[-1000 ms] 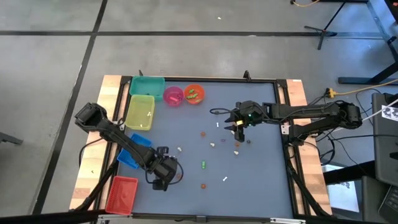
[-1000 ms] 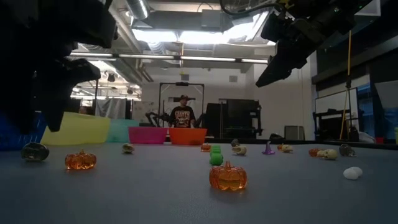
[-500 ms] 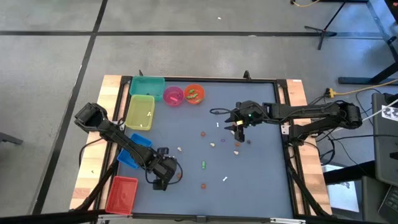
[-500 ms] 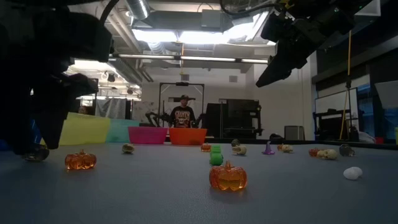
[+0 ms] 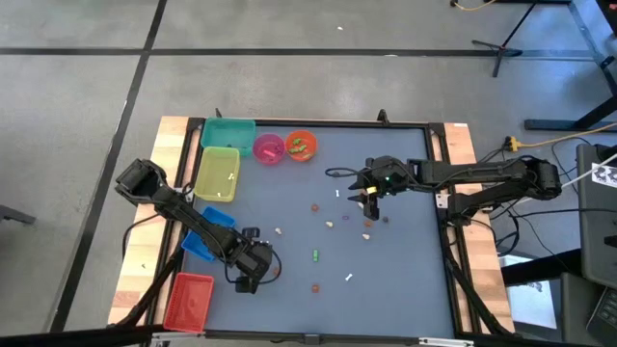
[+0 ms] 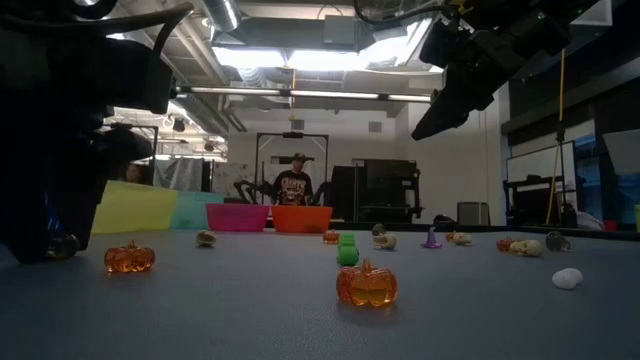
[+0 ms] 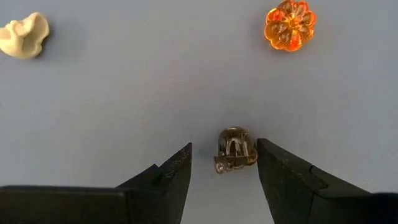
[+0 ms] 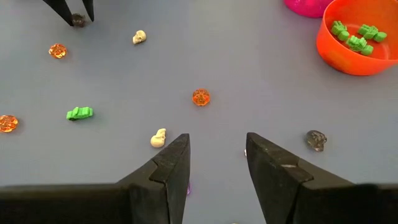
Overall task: Sort Halloween decoration
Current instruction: Put the black skull toy into the green bin
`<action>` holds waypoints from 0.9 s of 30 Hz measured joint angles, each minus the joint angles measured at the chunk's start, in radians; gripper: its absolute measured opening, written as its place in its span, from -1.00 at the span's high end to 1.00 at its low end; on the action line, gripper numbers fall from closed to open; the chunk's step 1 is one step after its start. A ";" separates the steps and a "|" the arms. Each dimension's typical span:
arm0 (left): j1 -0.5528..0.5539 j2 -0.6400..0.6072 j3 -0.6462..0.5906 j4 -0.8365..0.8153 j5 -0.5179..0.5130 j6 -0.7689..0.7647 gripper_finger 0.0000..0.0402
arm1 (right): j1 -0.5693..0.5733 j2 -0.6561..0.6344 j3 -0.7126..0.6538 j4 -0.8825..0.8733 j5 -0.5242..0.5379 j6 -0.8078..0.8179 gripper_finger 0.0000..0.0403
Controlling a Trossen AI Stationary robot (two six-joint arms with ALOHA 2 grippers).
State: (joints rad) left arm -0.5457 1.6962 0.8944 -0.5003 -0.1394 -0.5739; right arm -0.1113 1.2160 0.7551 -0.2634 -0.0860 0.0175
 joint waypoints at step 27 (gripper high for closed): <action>0.000 0.000 -0.001 0.017 0.004 0.001 0.54 | 0.000 0.000 0.000 0.000 0.000 0.000 0.22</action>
State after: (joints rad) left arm -0.5453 1.6962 0.8932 -0.4831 -0.1354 -0.5732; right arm -0.1114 1.2160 0.7551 -0.2634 -0.0860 0.0177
